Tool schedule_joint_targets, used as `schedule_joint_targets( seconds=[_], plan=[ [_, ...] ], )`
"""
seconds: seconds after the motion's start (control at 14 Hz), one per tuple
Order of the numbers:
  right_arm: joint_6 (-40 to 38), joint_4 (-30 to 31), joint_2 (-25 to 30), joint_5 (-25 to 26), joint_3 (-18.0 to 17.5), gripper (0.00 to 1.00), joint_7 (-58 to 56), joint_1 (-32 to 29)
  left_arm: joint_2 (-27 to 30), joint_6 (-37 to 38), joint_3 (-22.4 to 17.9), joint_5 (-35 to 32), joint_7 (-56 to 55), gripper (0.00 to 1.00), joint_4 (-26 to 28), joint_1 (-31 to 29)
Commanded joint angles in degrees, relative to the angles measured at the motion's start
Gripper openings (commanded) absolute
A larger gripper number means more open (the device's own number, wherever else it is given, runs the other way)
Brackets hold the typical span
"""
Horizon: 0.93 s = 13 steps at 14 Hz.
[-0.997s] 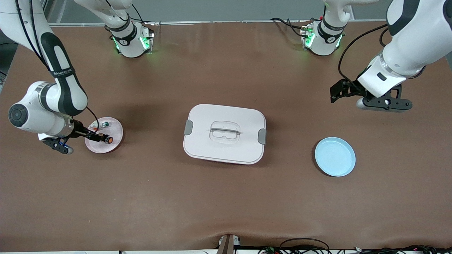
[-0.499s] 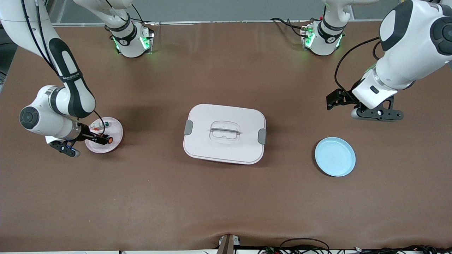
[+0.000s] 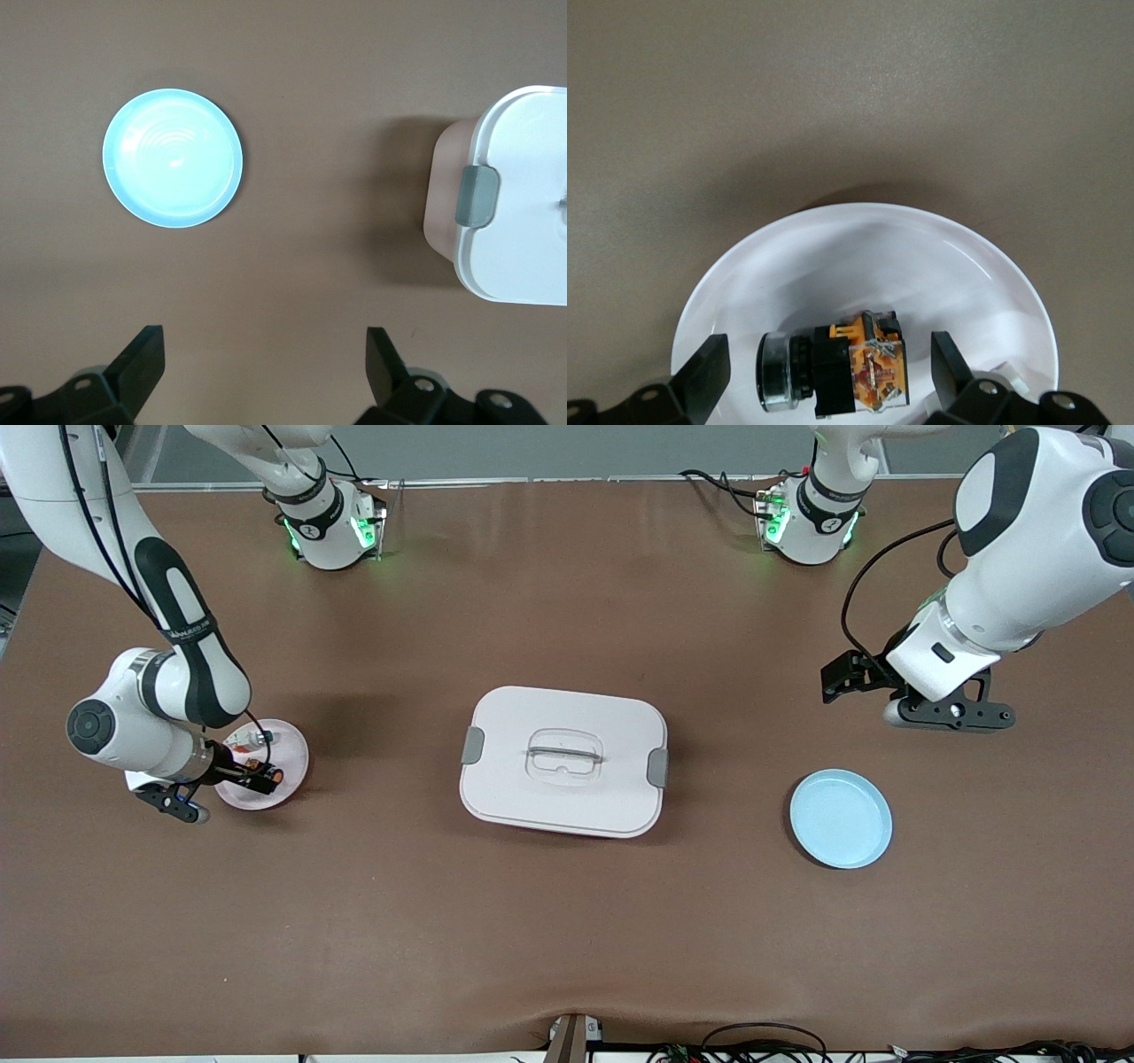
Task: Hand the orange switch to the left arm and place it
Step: 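Lower the right gripper and grasp the orange switch while the left gripper advances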
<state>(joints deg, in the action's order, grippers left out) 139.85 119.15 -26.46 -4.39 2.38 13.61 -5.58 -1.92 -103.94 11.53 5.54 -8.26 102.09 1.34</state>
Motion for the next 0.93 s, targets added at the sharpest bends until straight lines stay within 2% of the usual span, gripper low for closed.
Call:
schedule_joint_targets(
  seconds=[0.0, 0.85],
  plan=[
    [0.1, -0.1, -0.1, -0.7, 0.1, 1.0, 0.0, 0.7, -0.9, -0.6, 0.2, 0.2, 0.3, 1.0, -1.0, -0.3],
    [0.1, -0.1, -0.7, -0.1, 0.1, 1.0, -2.4, 0.8, -0.9, -0.8, 0.2, 0.0, 0.7, 1.0, -0.8, -0.4]
  ],
)
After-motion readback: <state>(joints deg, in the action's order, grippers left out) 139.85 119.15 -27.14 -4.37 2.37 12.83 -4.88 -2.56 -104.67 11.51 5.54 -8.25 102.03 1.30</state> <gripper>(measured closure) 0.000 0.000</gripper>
